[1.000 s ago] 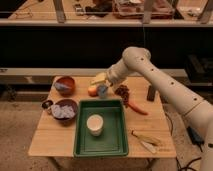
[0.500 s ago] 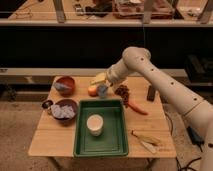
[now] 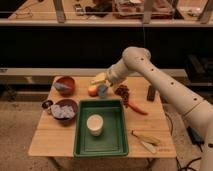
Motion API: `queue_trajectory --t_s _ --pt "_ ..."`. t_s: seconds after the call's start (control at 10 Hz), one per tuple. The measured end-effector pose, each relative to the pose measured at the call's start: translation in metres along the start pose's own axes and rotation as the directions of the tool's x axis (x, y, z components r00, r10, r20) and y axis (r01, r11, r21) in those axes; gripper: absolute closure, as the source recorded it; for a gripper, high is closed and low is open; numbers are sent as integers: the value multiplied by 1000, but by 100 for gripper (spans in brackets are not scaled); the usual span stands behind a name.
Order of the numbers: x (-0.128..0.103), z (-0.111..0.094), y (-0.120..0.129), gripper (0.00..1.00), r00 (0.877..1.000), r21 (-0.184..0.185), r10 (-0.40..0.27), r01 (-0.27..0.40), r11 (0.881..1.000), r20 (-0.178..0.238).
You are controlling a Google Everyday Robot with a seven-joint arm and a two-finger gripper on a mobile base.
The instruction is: Place eraser in metal cup
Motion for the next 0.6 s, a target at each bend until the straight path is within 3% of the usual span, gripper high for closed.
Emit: queue_trajectory --t_s 0.6 --pt "1 -2 0 20 1000 -13 -1 1 1000 -4"
